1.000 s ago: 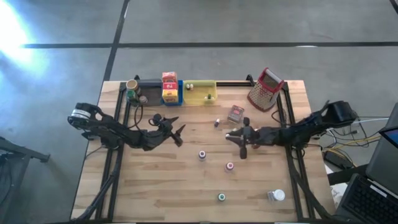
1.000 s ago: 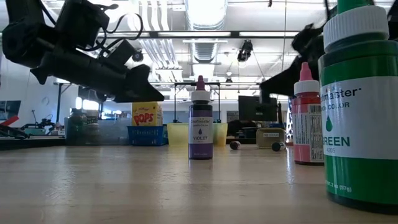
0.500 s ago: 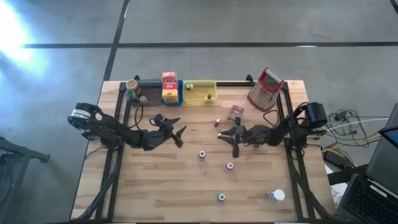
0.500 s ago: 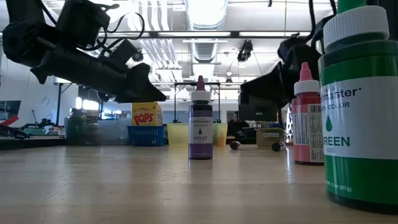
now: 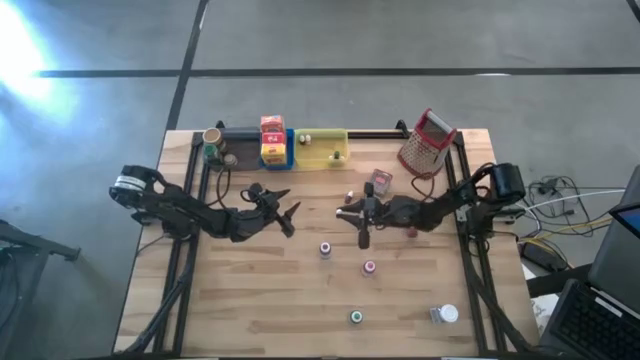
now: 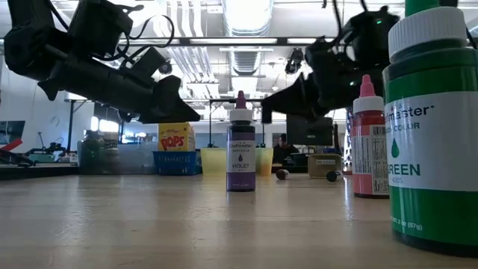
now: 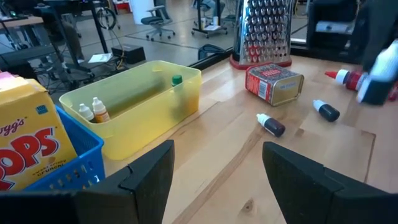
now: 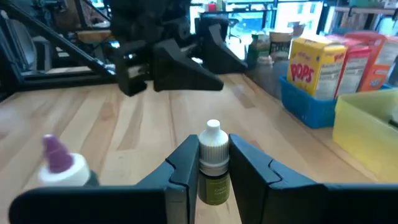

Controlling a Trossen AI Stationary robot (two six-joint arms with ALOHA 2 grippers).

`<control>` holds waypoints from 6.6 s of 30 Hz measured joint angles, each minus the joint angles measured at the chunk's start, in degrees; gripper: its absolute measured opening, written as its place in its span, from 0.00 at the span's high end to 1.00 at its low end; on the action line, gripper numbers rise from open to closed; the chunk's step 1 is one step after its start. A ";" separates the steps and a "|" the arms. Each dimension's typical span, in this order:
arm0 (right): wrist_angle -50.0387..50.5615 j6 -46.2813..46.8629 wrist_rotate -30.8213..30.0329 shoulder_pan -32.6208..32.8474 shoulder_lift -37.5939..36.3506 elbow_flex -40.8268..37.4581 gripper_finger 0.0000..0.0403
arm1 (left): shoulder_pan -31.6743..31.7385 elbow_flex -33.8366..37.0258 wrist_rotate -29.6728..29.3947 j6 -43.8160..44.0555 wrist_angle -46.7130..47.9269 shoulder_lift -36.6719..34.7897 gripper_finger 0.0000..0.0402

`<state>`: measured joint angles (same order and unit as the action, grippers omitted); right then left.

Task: Pick & Place Kitchen Items
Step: Put the small light green food coloring bottle into the yellow bin

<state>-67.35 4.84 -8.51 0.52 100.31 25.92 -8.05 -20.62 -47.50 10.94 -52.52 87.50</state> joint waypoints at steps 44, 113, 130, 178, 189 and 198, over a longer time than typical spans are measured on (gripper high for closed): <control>-3.99 7.43 -6.66 -3.04 23.57 11.79 0.83 | 0.09 -0.07 0.09 0.15 0.26 0.01 0.38; 90.69 22.47 -9.62 -3.19 -38.73 10.99 0.73 | 0.09 0.07 0.10 0.72 1.01 0.00 0.38; 100.17 24.72 -9.65 -3.19 -39.08 10.88 0.87 | 1.00 -0.52 5.79 3.04 1.36 0.02 0.38; 99.81 24.59 -9.57 -3.17 -39.01 10.84 0.64 | 21.48 -37.26 52.59 -8.28 63.99 0.72 0.38; 99.58 24.59 -9.56 -3.17 -39.01 10.84 0.57 | 21.18 -55.46 52.41 -14.91 85.40 13.12 0.38; 99.58 24.59 -9.57 -3.17 -39.01 10.84 0.51 | 21.07 -63.86 52.40 -14.78 89.08 17.07 0.38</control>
<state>32.23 29.43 -18.09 -2.66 61.30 36.75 13.02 -84.48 4.90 -3.84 36.56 104.57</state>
